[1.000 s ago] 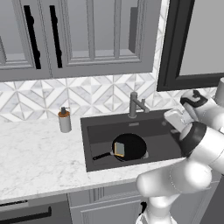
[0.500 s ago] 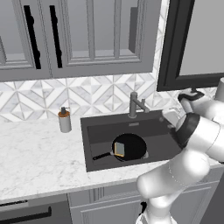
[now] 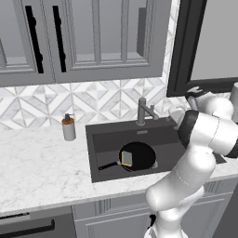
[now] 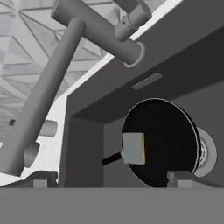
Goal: Pick the pan and sponge and place them into the sink. Then turn on the water.
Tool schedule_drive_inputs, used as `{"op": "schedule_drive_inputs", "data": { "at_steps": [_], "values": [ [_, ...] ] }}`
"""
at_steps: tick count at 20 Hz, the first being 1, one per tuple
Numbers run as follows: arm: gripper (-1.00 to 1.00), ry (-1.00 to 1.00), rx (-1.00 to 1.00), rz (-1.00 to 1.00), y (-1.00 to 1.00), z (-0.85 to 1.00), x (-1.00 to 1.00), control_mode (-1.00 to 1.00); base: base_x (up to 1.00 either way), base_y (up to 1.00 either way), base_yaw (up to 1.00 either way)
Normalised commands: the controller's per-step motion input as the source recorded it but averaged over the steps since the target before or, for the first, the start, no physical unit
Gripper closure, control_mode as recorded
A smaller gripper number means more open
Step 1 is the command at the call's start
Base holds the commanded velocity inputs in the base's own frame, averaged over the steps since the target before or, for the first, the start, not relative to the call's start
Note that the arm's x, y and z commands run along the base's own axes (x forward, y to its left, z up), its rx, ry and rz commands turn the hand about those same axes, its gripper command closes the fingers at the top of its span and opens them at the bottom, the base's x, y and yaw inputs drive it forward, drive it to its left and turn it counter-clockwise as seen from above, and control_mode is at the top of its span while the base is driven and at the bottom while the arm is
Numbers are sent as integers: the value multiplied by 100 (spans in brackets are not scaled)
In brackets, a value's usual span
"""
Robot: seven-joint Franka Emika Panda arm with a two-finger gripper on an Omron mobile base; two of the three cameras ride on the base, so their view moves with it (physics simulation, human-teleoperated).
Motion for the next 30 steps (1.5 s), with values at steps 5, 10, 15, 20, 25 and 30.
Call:
{"op": "schedule_drive_inputs", "data": {
  "at_steps": [5,10,15,20,25,30],
  "values": [
    [-100,3,0,-3,0,0,42,-100,0,0,0],
    [-100,0,0,-5,0,0,29,-100,0,0,0],
    [-100,0,0,-2,0,0,21,-100,0,0,0],
    [-100,-4,0,-1,0,-10,26,-100,0,0,0],
    [-100,-9,-1,0,6,-19,22,-100,0,0,0],
    [-100,-9,0,-1,4,-7,15,-100,0,0,0]
  ]
}}
